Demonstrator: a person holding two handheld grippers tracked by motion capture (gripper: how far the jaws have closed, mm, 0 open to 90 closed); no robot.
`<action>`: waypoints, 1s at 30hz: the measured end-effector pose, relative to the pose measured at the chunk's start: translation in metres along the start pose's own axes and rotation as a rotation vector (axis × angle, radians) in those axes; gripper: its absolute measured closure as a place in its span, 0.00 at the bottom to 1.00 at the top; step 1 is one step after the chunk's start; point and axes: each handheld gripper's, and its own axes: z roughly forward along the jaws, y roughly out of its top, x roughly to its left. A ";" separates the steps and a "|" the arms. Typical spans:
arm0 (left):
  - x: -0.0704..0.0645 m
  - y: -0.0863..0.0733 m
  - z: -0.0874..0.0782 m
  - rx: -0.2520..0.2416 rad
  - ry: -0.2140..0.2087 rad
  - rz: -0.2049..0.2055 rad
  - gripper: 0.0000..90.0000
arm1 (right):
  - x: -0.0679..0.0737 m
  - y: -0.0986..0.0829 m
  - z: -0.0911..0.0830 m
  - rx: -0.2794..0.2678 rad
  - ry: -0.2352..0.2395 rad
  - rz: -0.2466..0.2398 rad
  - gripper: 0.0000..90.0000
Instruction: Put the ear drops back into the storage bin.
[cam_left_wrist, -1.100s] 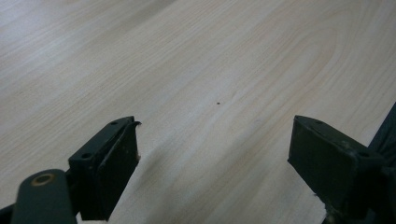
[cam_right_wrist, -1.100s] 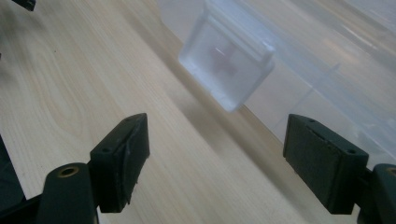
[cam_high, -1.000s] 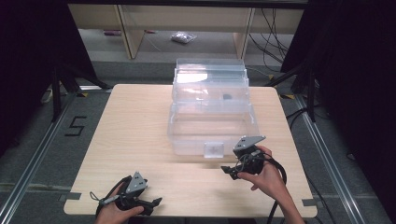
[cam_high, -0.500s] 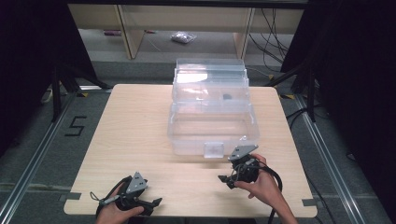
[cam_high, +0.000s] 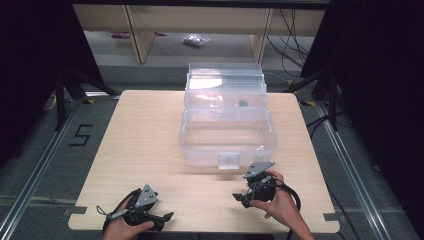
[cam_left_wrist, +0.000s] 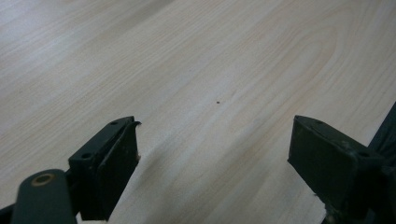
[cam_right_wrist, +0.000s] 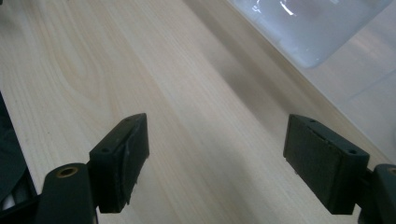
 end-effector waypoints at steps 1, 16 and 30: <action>0.000 0.000 0.000 0.000 0.000 0.001 0.17 | 0.002 -0.001 0.000 0.009 0.014 0.006 0.26; 0.000 0.000 0.000 -0.004 0.002 0.000 0.17 | 0.013 -0.019 0.000 -0.031 -0.011 0.019 0.25; 0.001 0.000 0.000 0.007 0.000 0.003 0.17 | 0.020 -0.046 -0.011 -0.062 -0.031 0.097 0.23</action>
